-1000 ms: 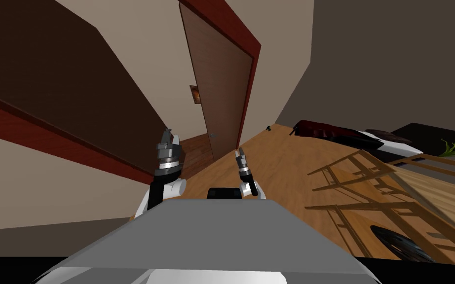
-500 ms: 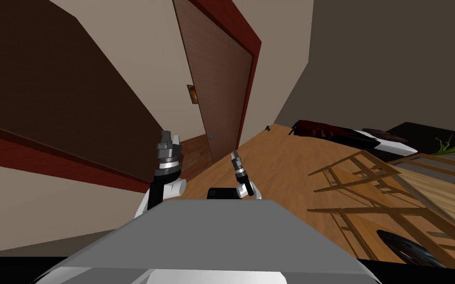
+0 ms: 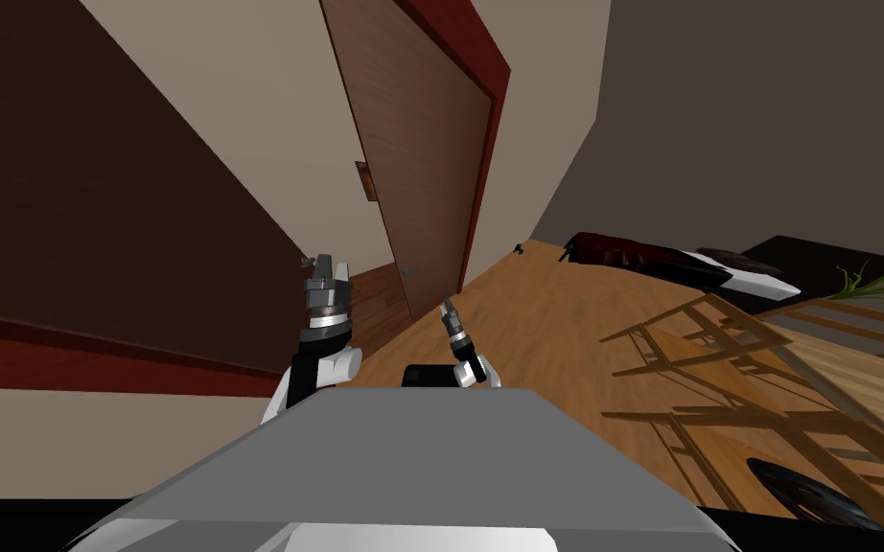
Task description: Push the door open
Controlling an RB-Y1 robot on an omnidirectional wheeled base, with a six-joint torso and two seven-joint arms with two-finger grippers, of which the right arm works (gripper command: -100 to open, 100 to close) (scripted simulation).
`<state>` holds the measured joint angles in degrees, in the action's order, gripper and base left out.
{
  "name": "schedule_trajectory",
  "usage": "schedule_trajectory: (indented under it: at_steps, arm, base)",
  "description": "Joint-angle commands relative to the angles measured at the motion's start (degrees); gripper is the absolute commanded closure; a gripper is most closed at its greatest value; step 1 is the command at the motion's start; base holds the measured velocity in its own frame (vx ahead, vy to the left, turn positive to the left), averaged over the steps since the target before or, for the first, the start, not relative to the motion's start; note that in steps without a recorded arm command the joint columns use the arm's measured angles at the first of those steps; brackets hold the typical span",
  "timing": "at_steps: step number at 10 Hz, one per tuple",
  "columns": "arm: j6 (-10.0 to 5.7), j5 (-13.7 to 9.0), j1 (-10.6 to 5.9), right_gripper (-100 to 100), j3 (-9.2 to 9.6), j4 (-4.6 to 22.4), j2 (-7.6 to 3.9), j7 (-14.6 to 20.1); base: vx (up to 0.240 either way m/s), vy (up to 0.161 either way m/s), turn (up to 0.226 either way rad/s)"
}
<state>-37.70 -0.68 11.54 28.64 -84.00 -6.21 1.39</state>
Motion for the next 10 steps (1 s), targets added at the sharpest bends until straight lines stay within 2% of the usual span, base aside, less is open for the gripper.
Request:
schedule_trajectory:
  at_steps: [1,2,6,7,8,10]
  arm:
    - [-0.17,-0.08,-0.89,-100,0.96,1.83,-0.13,0.30]
    - [-0.49,-0.09,-1.69,-100,2.23,3.89,-0.18,0.49]
    - [-1.12,-0.11,-3.26,-100,4.73,7.95,-0.28,0.87]
    - [-1.41,-0.12,-4.01,-100,5.92,9.90,-0.31,1.05]
    - [-1.41,-0.12,-4.01,-100,5.92,9.90,-0.31,1.05]
    - [-1.71,-0.13,-4.76,-100,7.12,11.84,-0.35,1.23]
  base:
    - [0.095,0.021,-0.030]
    - [0.116,0.025,-0.052]
    - [0.119,0.023,-0.035]
    - [0.128,0.023,-0.061]
    - [0.097,0.024,-0.021]
    - [0.082,0.017,-0.024]
